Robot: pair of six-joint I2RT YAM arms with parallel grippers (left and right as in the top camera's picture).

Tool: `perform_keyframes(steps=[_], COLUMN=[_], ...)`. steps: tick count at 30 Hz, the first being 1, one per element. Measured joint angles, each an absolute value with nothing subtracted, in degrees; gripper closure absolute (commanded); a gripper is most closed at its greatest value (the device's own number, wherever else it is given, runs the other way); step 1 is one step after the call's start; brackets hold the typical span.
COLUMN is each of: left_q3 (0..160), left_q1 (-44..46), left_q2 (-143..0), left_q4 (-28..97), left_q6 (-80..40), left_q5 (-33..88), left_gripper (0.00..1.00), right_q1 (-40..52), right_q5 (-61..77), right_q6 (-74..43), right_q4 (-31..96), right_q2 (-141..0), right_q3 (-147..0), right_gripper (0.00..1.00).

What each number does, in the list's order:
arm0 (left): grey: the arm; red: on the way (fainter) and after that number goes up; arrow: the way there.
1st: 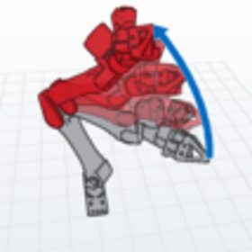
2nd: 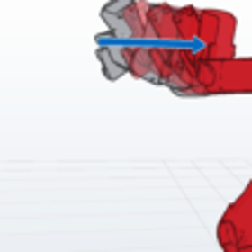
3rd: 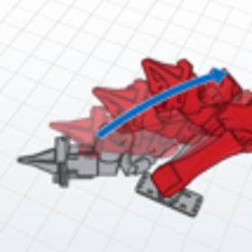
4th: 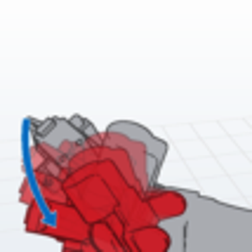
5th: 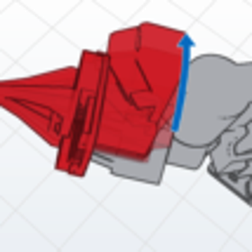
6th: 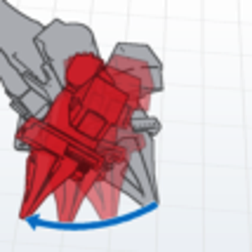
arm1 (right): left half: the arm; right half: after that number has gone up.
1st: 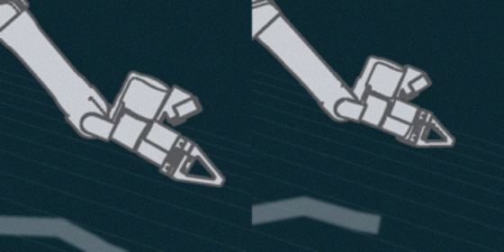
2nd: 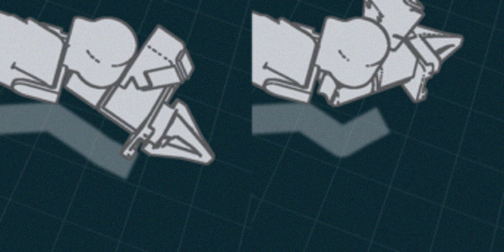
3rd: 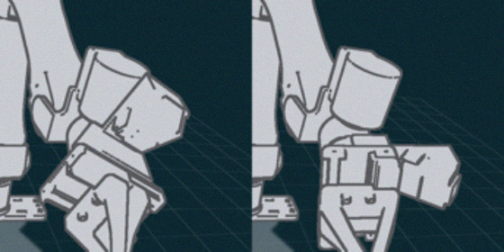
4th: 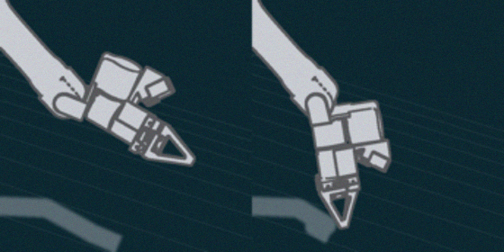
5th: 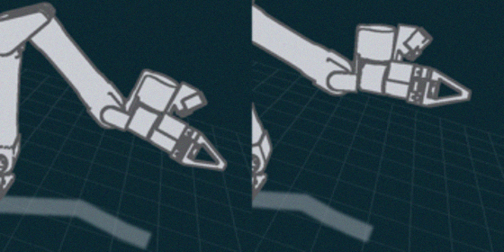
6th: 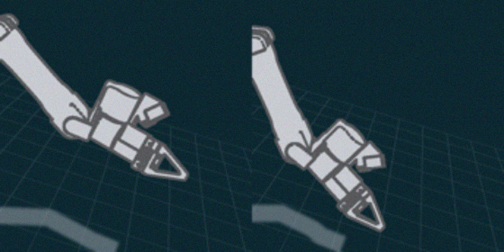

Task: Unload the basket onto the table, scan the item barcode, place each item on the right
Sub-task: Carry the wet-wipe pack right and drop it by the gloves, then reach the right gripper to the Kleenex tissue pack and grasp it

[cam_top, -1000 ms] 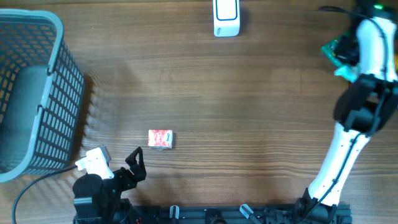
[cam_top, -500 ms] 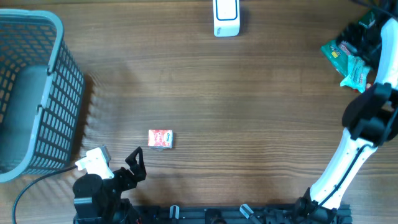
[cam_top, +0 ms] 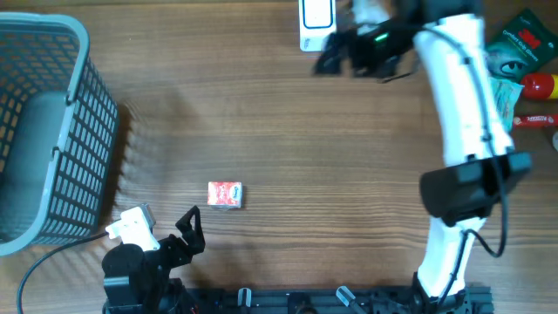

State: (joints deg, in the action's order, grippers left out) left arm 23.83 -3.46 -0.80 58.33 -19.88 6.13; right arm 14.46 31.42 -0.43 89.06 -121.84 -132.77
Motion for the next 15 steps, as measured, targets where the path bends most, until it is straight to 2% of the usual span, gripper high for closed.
perform_keyframes(steps=[4, 8, 13, 15], left_q3=[23.83, 23.83, 23.83, 23.83], left_q1=[-3.49, -3.49, -3.49, -3.49], left_q2=[-0.8, -0.8, -0.8, -0.8], left_q4=[58.3, 58.3, 58.33, 58.3], left_q6=[-19.86, -19.86, -19.86, -19.86], left_q5=[6.13, 6.13, 6.15, 6.13], left_gripper=[0.0, 0.0, 0.0, 0.0], right_q1=[23.46, 31.46, 38.2, 39.46], right_q5=[33.19, 33.91, 33.87, 33.85], right_q6=[1.41, 0.47, -7.92, -12.73], right_q4=[89.89, 82.94, 70.59, 67.61], right_q2=[-121.86, -121.86, -121.86, -121.91], right_q3=[-127.61, -121.27, -108.97, -103.81], right_gripper=[0.0, 0.01, 0.0, 0.05])
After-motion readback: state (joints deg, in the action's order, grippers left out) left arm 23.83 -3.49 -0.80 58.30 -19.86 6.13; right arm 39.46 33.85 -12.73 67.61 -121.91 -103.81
